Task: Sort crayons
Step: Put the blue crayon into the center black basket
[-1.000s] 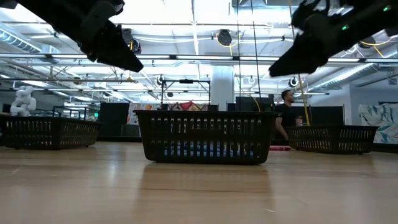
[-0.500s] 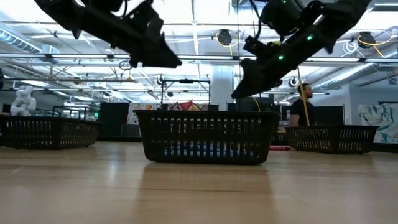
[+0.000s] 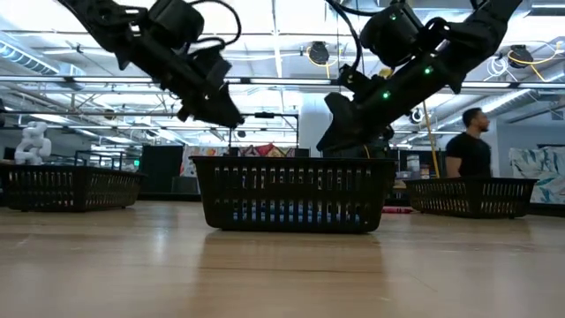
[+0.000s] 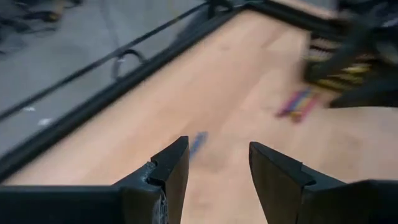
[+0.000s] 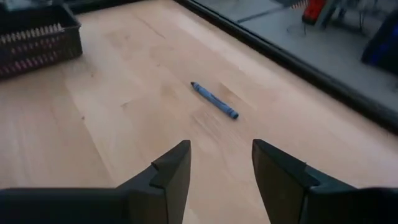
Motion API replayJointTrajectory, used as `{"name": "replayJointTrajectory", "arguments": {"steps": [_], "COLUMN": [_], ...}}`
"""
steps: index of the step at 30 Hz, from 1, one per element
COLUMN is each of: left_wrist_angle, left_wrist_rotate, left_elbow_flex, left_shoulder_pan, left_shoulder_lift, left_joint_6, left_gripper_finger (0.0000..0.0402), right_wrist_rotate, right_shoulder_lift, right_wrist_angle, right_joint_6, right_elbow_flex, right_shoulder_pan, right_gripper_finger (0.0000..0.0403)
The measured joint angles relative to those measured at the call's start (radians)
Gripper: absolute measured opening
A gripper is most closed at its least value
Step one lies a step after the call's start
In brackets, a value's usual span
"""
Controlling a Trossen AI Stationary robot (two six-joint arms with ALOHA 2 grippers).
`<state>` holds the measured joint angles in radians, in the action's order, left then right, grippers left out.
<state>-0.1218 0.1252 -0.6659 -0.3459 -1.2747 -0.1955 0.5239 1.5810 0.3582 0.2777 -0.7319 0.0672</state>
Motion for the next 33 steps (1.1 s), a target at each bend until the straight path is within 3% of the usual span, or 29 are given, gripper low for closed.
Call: {"name": "replayJointTrajectory", "arguments": {"steps": [6, 10, 13, 22, 28, 33], "left_wrist_angle": [0.0, -0.006, -0.005, 0.017, -0.136, -0.311], "left_wrist_rotate": [0.023, -0.045, -0.079, -0.087, -0.236, -0.276], "left_elbow_flex": [0.017, 0.017, 0.017, 0.028, 0.104, 0.109], "left_shoulder_pan": [-0.083, -0.115, -0.117, -0.102, -0.098, -0.097], "left_shoulder_lift": [-0.001, -0.001, -0.001, -0.006, -0.08, -0.212], "left_joint_6": [0.171, 0.322, 0.401, 0.383, 0.315, 0.309], "left_gripper_finger": [0.017, 0.0171, 0.0171, 0.017, 0.017, 0.017], "right_wrist_rotate": [-0.01, -0.157, -0.232, -0.237, -0.239, -0.238], "right_shoulder_lift": [0.079, 0.147, 0.184, 0.202, 0.086, -0.002], "right_wrist_angle": [0.22, 0.398, 0.48, 0.477, 0.394, 0.254], "right_joint_6": [-0.268, -0.428, -0.438, -0.294, -0.307, -0.332], "right_elbow_flex": [0.0, 0.0, 0.0, 0.0, 0.001, 0.0], "right_shoulder_pan": [0.058, 0.127, 0.162, 0.155, 0.14, 0.142], "right_gripper_finger": [0.0155, 0.0155, 0.0155, 0.0155, 0.0155, 0.0155]}}
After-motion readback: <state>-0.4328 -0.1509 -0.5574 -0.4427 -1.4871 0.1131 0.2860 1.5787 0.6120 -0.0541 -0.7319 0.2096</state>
